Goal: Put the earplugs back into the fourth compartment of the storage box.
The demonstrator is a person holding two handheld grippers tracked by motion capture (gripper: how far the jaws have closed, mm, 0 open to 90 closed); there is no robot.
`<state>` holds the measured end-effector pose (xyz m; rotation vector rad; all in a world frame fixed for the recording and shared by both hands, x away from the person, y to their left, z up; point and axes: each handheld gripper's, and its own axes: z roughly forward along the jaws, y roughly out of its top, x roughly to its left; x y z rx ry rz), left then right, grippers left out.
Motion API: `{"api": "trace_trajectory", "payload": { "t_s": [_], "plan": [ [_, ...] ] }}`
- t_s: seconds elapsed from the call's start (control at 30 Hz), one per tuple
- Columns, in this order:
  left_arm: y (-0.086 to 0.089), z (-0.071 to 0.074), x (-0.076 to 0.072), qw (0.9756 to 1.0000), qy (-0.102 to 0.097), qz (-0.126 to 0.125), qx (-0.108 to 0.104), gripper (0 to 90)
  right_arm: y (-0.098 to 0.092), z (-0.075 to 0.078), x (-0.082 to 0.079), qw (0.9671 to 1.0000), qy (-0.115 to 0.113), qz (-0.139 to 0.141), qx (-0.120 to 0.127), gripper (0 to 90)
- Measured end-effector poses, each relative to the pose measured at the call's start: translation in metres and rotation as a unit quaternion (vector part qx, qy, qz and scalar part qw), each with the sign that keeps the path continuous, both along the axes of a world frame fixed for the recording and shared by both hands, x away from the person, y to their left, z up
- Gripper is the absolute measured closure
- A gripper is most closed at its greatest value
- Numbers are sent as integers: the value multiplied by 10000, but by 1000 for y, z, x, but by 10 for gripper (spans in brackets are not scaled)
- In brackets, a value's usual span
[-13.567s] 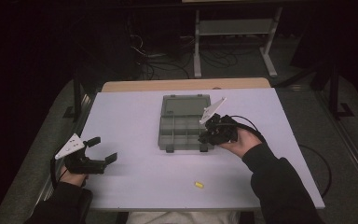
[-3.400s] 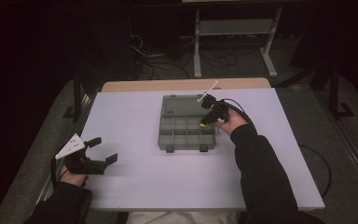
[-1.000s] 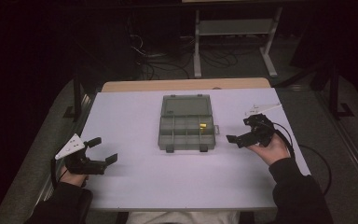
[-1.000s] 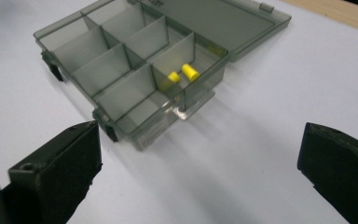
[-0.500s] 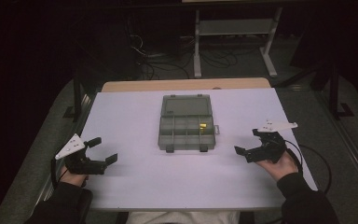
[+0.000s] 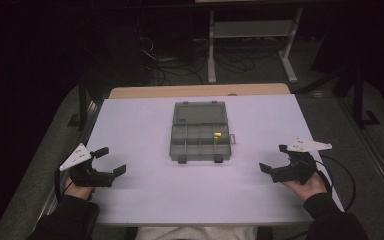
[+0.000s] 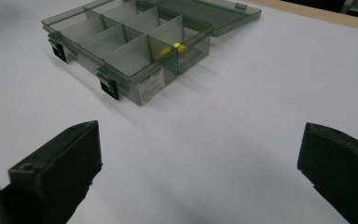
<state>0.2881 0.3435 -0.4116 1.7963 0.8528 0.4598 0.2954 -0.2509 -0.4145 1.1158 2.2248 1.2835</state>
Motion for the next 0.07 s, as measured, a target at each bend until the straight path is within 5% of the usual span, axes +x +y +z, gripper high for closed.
{"api": "trace_trajectory", "payload": {
  "t_s": [0.07],
  "plan": [
    [0, 0, 0, 10000, -4, -4, 4, 0, 0, 0, 0, 10000, -1, -6, 6, 0]
  ]
}}
